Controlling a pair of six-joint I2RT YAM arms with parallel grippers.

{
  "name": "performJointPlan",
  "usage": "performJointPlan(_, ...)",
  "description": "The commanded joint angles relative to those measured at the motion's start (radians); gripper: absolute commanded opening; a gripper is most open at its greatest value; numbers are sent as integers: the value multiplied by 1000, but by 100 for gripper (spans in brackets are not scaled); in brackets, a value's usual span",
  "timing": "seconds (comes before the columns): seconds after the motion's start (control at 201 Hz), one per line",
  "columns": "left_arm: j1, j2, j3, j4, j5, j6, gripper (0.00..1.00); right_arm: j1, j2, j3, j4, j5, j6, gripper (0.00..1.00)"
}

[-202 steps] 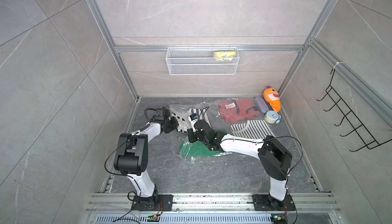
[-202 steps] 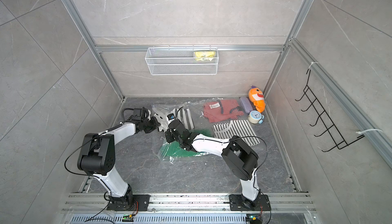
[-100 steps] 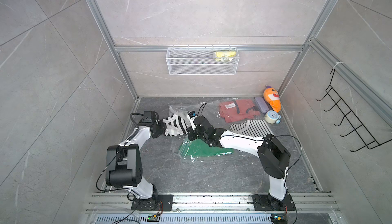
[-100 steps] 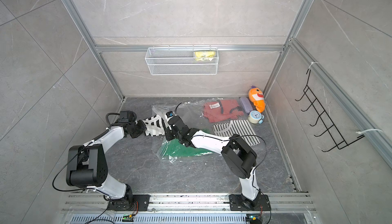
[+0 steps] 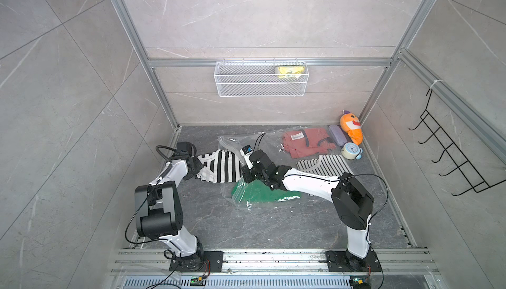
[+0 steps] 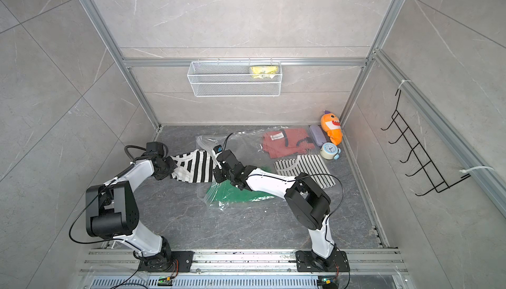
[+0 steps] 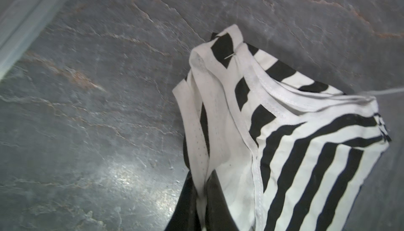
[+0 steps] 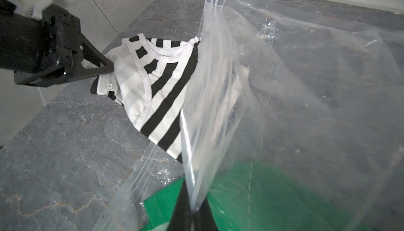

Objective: Take the tank top out of the vacuum bag
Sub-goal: Take out the tank top from the vacuum bag.

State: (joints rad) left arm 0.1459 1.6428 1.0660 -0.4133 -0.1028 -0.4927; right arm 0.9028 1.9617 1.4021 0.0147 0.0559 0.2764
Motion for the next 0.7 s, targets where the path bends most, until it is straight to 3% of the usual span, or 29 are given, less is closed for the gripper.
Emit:
performJointPlan(0.0, 42, 13, 41, -27, -86, 32, 0, -5, -43, -29, -12, 46, -32, 0)
performJointPlan(0.438, 109, -16, 36, -36, -268, 22, 0, -6, -73, -58, -3, 69, -30, 0)
performJointPlan(0.488, 109, -23, 34, -29, -255, 26, 16, -7, -72, -56, -6, 73, -32, 0)
performJointPlan(0.567, 103, -47, 35, -41, -245, 24, 20, -7, -77, -58, -10, 72, -32, 0)
performJointPlan(0.692, 69, -142, 13, -35, -254, 27, 48, -9, -84, -60, -10, 71, -31, 0)
